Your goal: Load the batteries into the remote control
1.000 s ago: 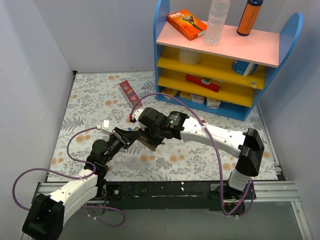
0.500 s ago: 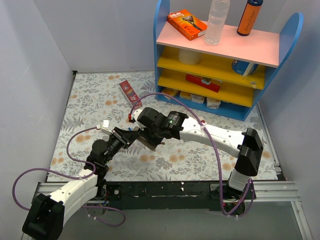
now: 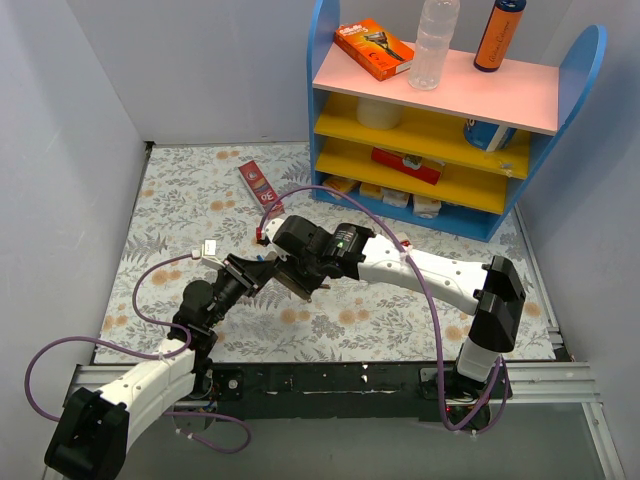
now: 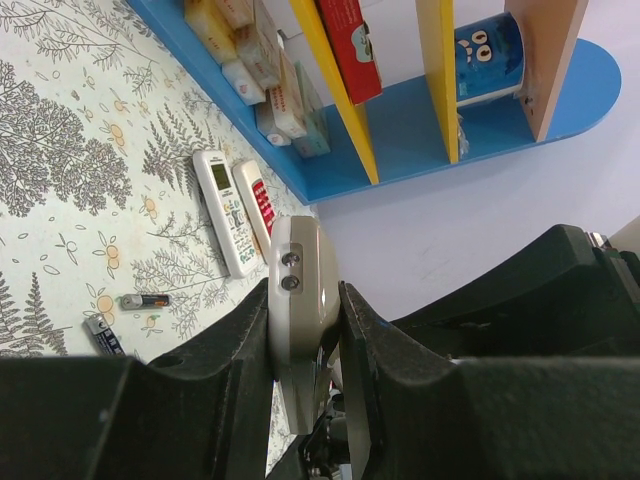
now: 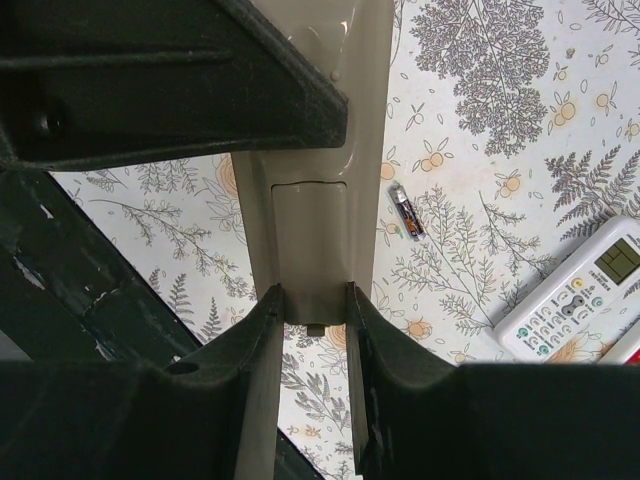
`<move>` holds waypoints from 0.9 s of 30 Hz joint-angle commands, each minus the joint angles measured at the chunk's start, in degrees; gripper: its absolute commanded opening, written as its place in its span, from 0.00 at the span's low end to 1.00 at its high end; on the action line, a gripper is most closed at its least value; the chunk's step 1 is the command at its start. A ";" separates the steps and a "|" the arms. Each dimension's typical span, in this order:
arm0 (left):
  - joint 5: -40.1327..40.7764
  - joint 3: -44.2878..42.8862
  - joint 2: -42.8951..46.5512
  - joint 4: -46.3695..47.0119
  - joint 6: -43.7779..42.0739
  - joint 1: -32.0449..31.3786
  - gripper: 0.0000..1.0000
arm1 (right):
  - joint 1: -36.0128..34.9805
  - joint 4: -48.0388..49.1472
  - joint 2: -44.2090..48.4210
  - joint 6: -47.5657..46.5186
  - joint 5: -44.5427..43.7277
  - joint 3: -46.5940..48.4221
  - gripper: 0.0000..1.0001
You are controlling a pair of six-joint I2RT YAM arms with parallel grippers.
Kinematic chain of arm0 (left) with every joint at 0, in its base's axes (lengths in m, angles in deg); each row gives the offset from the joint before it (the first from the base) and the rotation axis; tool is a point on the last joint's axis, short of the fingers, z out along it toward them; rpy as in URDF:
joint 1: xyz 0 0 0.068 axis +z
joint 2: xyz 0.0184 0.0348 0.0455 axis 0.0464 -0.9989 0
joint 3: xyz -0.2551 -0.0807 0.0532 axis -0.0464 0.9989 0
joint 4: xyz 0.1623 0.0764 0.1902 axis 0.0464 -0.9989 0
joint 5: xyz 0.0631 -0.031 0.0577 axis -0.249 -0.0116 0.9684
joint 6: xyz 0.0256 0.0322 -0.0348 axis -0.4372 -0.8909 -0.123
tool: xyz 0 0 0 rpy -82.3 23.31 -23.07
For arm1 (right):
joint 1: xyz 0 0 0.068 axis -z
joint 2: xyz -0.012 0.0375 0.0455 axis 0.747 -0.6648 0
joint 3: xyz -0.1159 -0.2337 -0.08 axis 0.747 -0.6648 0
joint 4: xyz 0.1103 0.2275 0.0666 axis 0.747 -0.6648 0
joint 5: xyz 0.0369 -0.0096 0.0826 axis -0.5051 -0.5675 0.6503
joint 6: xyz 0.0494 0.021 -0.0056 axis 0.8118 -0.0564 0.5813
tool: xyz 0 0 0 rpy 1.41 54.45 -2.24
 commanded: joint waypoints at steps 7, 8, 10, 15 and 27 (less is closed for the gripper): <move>-4.31 0.33 0.91 3.82 -0.32 -1.39 0.00 | 0.03 5.82 1.14 -1.18 -2.35 2.03 0.01; -4.40 0.07 0.91 3.64 -0.85 -1.31 0.00 | 0.38 5.38 1.14 -1.19 -1.82 2.20 0.01; -4.58 -0.11 0.91 3.29 -1.29 -1.40 0.00 | 0.56 4.94 1.40 -1.19 -1.55 2.90 0.01; -4.76 -0.03 0.56 3.37 -2.26 -1.66 0.00 | 1.52 3.88 1.67 -0.92 -0.06 4.57 0.01; -5.28 0.15 0.64 5.22 -2.17 -1.92 0.00 | 3.28 4.50 1.75 0.31 2.22 3.61 0.01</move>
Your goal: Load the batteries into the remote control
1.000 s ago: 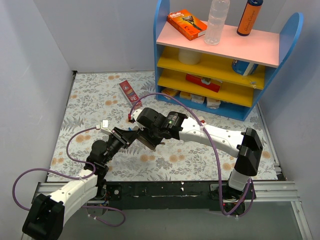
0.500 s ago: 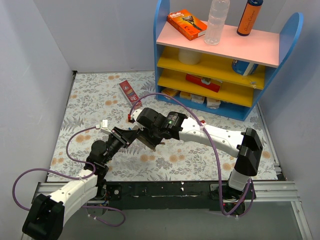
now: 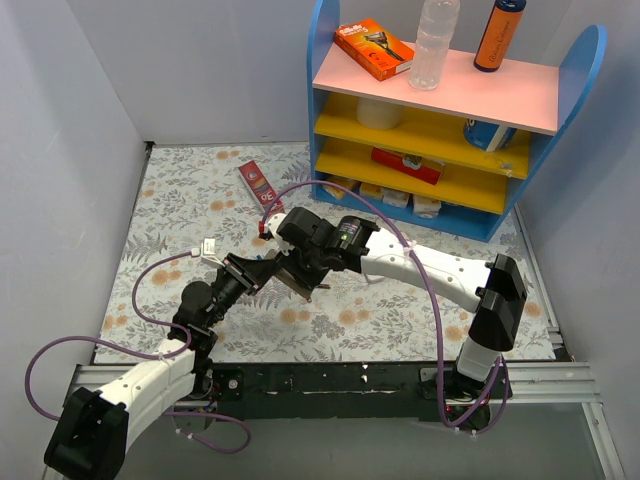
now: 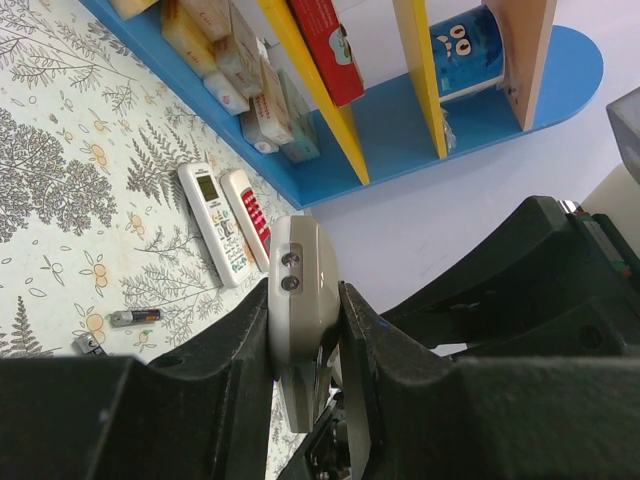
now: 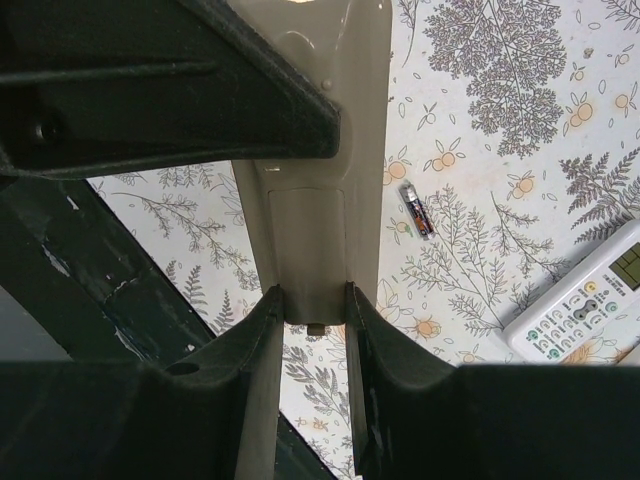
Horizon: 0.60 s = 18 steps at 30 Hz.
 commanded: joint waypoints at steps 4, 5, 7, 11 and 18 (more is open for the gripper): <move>-5.24 0.24 0.53 2.84 0.52 -1.51 0.00 | 1.29 7.32 1.77 0.59 -0.85 1.51 0.01; -5.15 -0.02 0.53 2.84 0.78 -1.51 0.00 | 1.29 7.76 1.69 0.51 -0.77 1.33 0.01; -4.89 0.06 0.36 2.76 1.13 -1.51 0.00 | 1.21 8.11 1.77 0.24 -0.41 1.16 0.02; -4.36 0.59 0.10 2.84 3.06 -1.51 0.00 | 1.20 8.03 1.69 -0.37 0.03 0.89 0.17; -2.96 1.29 -0.17 2.40 6.05 -1.51 0.00 | 1.20 8.03 1.86 -0.55 0.82 0.28 0.35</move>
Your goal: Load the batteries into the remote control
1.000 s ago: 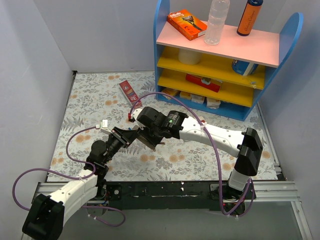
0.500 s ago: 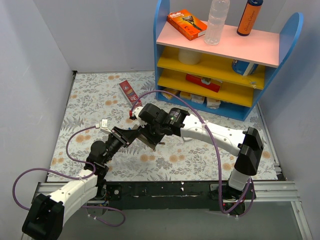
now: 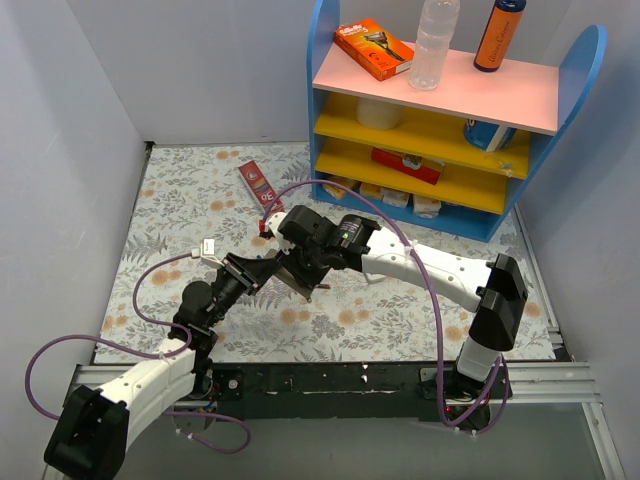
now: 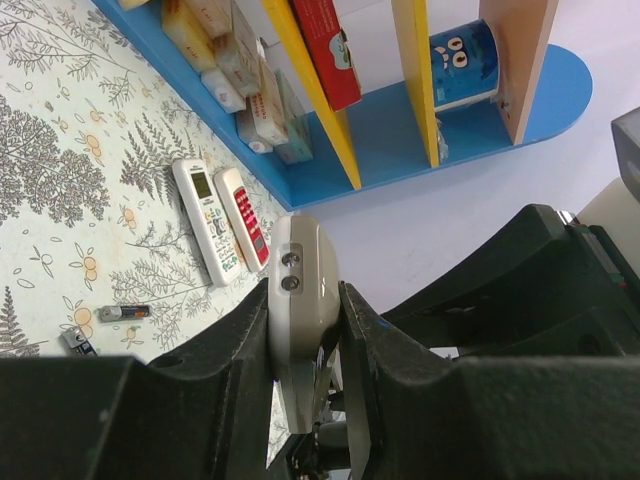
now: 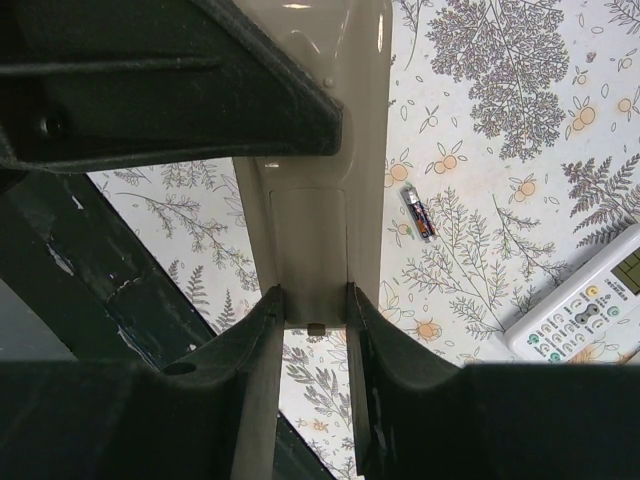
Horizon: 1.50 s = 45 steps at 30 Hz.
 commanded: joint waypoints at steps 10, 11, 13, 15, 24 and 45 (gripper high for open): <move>-2.29 2.06 0.29 1.04 5.87 -1.55 0.00 | 0.68 7.11 2.48 -0.55 -0.01 0.47 0.56; -2.21 2.15 0.29 0.96 6.05 -1.55 0.00 | 0.68 7.11 2.74 -0.55 0.08 0.47 0.62; -2.12 2.24 0.38 1.04 6.05 -1.46 0.00 | 0.68 7.37 3.18 -0.20 0.08 0.39 0.67; -2.21 2.33 0.29 1.04 6.05 -1.46 0.00 | 0.68 9.03 5.02 0.50 -0.10 -0.14 0.78; -2.47 1.98 0.38 2.45 6.40 -1.55 0.00 | 5.86 25.10 21.71 9.80 8.85 -19.97 0.88; -4.75 -2.15 2.40 4.38 8.25 -1.46 0.00 | 17.64 62.73 34.30 26.86 31.80 -51.90 0.88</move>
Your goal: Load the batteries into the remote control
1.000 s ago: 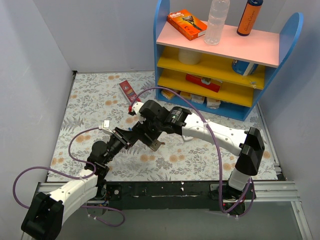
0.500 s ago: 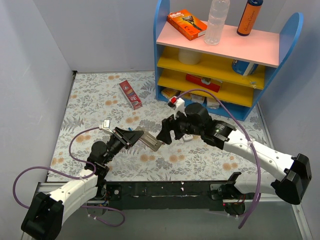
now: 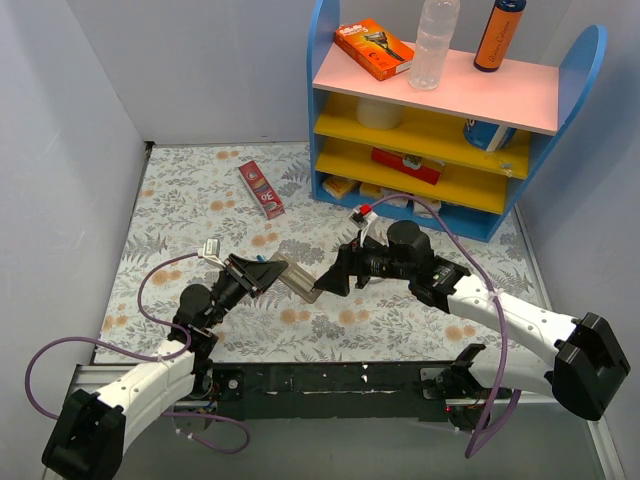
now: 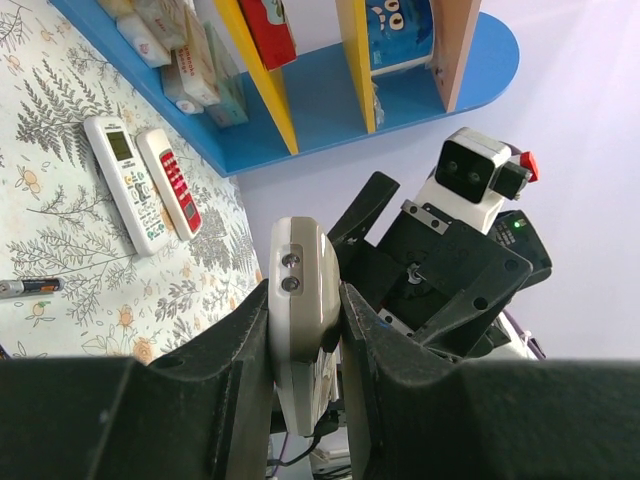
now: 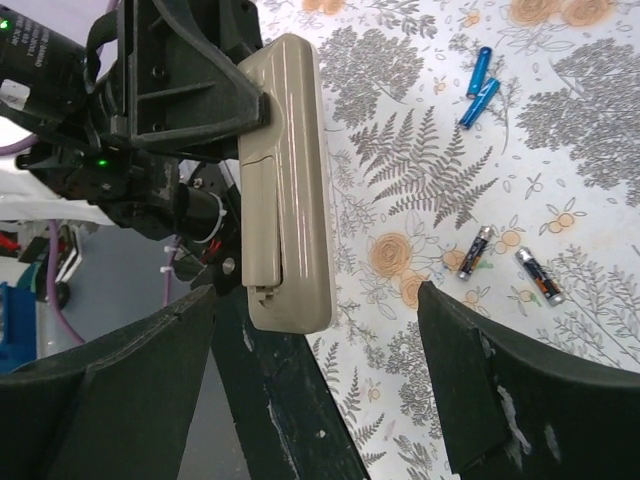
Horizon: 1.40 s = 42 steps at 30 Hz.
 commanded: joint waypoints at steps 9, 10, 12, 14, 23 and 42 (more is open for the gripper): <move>-1.83 -2.75 -0.43 4.64 1.91 -0.22 0.00 | 1.52 18.81 -1.87 7.94 10.43 -5.52 0.79; -1.92 -2.84 -0.51 4.90 2.00 -0.22 0.00 | 1.60 19.68 -2.39 8.29 10.78 -5.70 0.78; -2.27 -2.84 -0.69 5.51 2.09 -0.13 0.00 | 1.69 23.02 -3.27 9.87 11.93 -6.57 0.73; -2.44 -2.93 -0.69 5.95 2.26 -0.13 0.00 | 1.69 24.70 -4.41 10.75 12.98 -6.75 0.68; -2.80 -2.40 -0.60 7.36 2.53 -0.13 0.00 | 1.78 30.59 -7.23 13.48 15.27 -8.25 0.33; 0.62 -13.63 -0.42 -19.93 -16.16 -0.13 0.00 | 3.19 -4.34 5.59 -8.73 -4.30 0.01 0.87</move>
